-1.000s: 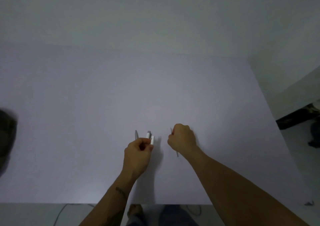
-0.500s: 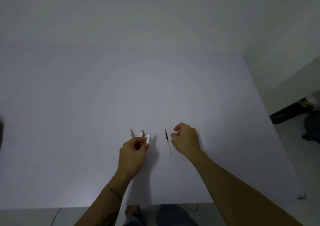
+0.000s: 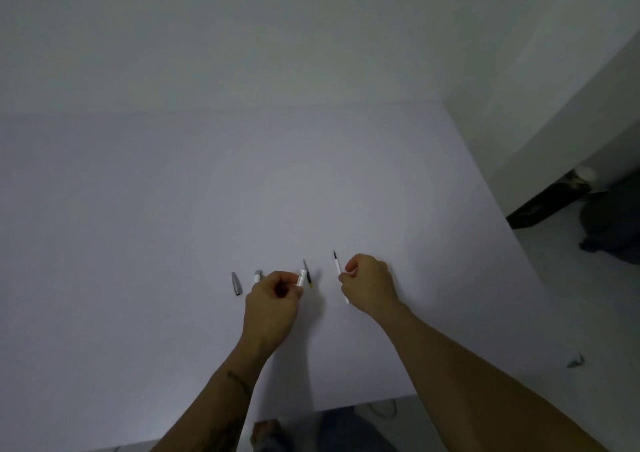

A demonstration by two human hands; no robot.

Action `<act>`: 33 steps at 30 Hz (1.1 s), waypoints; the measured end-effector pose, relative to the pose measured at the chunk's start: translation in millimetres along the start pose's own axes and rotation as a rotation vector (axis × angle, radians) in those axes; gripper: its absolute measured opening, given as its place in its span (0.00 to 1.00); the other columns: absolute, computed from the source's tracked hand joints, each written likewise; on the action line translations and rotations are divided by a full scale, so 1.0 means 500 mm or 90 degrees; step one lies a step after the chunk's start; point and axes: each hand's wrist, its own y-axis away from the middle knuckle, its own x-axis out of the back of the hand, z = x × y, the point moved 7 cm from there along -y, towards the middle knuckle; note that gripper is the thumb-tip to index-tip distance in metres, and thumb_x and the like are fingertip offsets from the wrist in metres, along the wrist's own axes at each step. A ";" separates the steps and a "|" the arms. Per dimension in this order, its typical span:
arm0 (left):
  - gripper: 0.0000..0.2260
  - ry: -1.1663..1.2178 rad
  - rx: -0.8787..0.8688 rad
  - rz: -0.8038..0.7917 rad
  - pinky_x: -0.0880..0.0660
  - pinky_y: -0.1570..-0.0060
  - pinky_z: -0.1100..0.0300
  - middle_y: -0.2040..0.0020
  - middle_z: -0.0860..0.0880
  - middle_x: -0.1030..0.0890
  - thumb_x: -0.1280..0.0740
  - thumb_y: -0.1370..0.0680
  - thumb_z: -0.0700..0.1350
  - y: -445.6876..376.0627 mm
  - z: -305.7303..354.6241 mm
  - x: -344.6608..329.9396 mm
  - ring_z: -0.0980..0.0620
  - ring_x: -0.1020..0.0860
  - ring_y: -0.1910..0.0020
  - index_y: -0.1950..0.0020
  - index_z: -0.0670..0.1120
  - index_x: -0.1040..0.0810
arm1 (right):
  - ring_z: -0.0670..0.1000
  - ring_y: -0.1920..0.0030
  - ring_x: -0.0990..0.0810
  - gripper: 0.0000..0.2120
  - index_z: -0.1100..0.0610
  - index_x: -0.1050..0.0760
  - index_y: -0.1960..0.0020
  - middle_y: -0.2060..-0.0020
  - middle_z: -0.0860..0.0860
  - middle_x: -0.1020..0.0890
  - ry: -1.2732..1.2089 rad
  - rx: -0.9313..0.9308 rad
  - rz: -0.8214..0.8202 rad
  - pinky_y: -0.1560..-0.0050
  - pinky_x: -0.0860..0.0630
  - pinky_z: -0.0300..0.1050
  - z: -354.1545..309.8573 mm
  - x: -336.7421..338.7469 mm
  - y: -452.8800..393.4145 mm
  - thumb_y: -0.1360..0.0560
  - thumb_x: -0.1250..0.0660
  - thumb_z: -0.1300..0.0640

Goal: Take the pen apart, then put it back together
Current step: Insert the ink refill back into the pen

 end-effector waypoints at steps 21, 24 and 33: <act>0.02 -0.024 -0.013 -0.020 0.28 0.67 0.67 0.60 0.51 0.18 0.31 0.24 0.44 0.005 0.037 -0.018 0.55 0.22 0.63 0.53 0.49 0.19 | 0.49 0.70 0.23 0.01 0.54 0.24 0.64 0.69 0.49 0.20 -0.092 0.048 -0.034 0.70 0.29 0.38 -0.059 0.069 0.005 0.34 0.33 0.57; 0.02 -0.006 -0.029 -0.025 0.28 0.65 0.68 0.59 0.52 0.17 0.30 0.24 0.44 0.013 0.052 -0.003 0.54 0.21 0.60 0.54 0.49 0.18 | 0.51 0.70 0.20 0.03 0.53 0.24 0.65 0.70 0.52 0.18 -0.216 0.078 -0.044 0.70 0.27 0.41 -0.101 0.115 0.023 0.32 0.33 0.59; 0.06 0.054 -0.056 -0.038 0.23 0.57 0.60 0.57 0.49 0.17 0.32 0.23 0.39 0.038 0.107 0.029 0.48 0.20 0.55 0.56 0.48 0.18 | 0.48 0.68 0.17 0.04 0.58 0.21 0.60 0.66 0.54 0.15 -0.401 0.100 -0.042 0.67 0.23 0.41 -0.172 0.167 0.059 0.27 0.33 0.63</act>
